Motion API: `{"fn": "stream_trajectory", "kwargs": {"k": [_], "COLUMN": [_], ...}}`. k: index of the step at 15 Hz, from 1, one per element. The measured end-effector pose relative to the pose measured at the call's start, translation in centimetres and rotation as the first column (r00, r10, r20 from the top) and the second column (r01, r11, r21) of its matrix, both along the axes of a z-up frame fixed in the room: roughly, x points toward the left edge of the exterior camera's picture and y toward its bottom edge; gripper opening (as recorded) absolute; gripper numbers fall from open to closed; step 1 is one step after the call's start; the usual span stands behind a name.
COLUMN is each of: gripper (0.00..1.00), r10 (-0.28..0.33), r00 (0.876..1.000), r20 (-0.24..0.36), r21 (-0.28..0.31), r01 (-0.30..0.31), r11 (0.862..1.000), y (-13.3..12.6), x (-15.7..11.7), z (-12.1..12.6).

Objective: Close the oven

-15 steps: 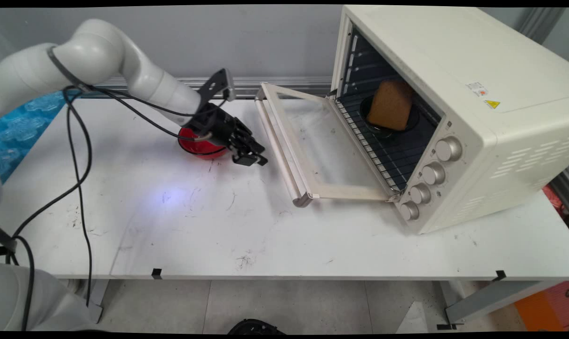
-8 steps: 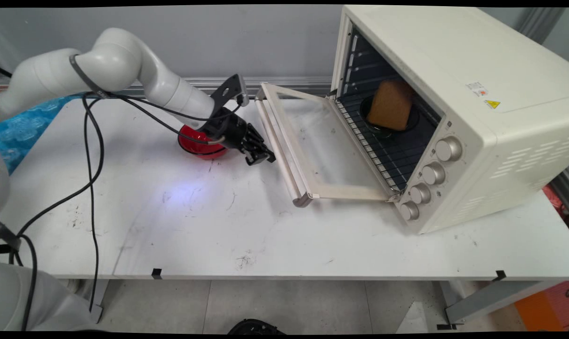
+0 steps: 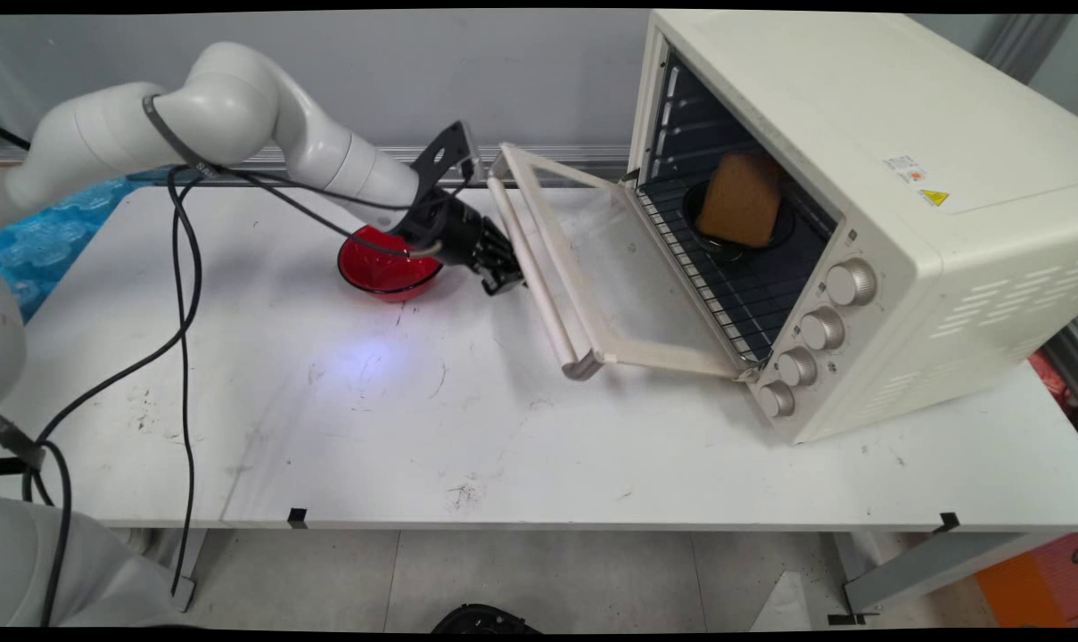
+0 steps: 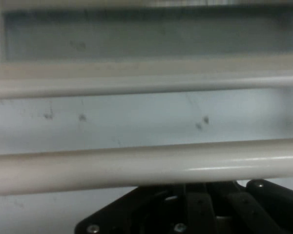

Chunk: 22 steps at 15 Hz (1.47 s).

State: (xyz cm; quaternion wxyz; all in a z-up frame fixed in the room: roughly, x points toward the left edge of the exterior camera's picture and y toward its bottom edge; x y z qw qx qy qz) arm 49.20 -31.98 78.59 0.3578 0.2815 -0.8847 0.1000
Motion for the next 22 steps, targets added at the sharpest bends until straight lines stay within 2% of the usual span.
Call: {"fn": "stream_trajectory", "kwargs": {"k": [15,22], "gripper": [0.00,0.00], "r10": [0.013,0.008], "r00": [0.993,0.989], "r20": [-0.116,-0.150], "r21": [-0.121,-0.166], "r01": [-0.027,-0.033], "r11": [0.992,0.986], "y": [-3.2,-4.5], "x": [-3.2,-4.5], "z": [8.0,10.7]}}
